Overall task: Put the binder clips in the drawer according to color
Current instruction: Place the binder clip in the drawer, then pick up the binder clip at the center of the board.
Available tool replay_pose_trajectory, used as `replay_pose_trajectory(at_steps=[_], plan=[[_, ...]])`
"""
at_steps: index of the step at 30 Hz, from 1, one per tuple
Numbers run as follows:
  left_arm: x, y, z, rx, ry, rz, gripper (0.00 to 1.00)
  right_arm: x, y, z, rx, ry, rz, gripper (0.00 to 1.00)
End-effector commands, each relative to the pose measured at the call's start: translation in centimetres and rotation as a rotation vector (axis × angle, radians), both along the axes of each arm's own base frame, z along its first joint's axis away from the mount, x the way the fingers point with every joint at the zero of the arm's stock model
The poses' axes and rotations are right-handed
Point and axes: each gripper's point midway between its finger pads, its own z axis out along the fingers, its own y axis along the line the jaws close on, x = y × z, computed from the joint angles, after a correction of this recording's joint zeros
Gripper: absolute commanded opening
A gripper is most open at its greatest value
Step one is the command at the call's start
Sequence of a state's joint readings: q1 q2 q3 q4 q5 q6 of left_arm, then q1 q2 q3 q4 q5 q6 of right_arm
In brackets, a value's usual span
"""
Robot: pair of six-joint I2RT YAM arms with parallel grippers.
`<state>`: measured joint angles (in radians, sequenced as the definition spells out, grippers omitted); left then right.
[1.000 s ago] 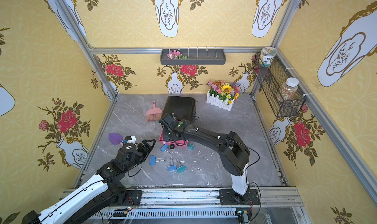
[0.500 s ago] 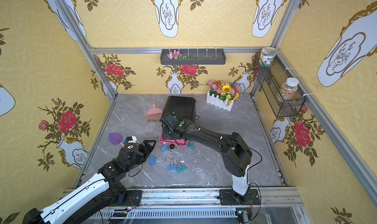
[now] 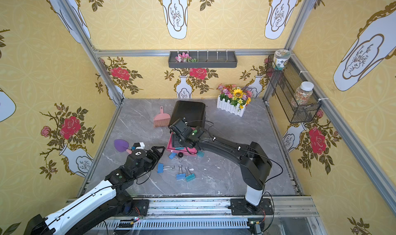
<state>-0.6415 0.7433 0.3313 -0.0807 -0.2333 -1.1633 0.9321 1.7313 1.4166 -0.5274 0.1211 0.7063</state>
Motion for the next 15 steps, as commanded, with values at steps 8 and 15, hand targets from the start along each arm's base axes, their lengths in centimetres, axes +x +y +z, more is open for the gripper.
replay_pose_trajectory(at_steps=[8, 15], plan=[[0.8, -0.5, -0.2, -0.027, 0.001, -0.016, 0.81, -9.4, -3.9, -2.3, -0.142, -0.024, 0.123, 0.72], [1.0, -0.4, 0.0, -0.04, -0.005, -0.01, 0.81, -15.0, -5.8, -8.0, -0.269, 0.014, 0.132, 0.79]])
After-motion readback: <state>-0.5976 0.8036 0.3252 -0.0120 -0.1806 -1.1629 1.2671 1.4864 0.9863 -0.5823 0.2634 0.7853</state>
